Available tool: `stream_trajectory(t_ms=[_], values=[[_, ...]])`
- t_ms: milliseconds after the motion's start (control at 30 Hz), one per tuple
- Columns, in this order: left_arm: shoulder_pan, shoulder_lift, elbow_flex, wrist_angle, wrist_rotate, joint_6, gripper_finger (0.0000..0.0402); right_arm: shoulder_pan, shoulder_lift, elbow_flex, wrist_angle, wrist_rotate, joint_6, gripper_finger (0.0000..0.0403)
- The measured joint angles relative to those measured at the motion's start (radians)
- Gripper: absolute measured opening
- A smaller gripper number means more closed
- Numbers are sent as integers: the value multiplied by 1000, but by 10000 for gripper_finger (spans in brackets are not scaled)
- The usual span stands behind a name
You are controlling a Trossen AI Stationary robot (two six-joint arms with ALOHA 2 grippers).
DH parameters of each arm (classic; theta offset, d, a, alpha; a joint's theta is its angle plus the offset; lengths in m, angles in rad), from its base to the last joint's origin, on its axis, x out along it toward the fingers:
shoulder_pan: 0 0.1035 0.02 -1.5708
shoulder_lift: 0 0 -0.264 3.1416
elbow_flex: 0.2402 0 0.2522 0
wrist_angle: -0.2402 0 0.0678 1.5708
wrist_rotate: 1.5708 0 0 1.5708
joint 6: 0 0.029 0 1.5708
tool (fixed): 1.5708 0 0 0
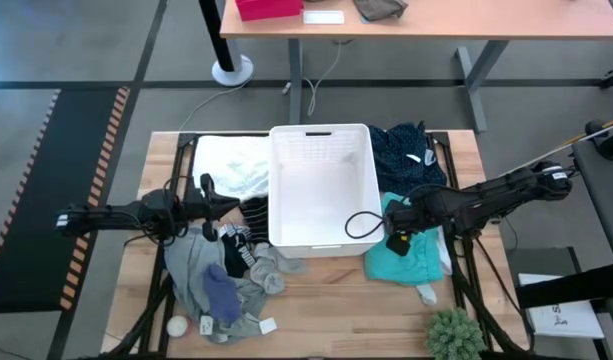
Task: Sort clothes
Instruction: Move the light blue shorts to the bottom center of the table
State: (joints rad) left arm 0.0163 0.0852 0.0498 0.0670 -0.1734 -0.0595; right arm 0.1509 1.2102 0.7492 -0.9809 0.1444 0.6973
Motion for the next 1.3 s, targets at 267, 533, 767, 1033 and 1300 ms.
stream_trajectory(t_ms=[267, 533, 767, 1033, 1300], values=[[0, 5, 0, 1, 0, -10, 23, 0, -6, -1, 1, 4, 1, 10], [0, 5, 0, 1, 0, -10, 23, 17, -49, 96, -65, -49, -18, 3], [0, 5, 0, 2, 0, -10, 23, 76, -61, 251, -224, -74, -15, 1], [0, 7, 0, 1, 0, -10, 23, 215, -61, 435, -245, -129, 37, 0], [0, 7, 0, 0, 0, -2, 23, 394, -61, 585, -217, -150, 131, 0]])
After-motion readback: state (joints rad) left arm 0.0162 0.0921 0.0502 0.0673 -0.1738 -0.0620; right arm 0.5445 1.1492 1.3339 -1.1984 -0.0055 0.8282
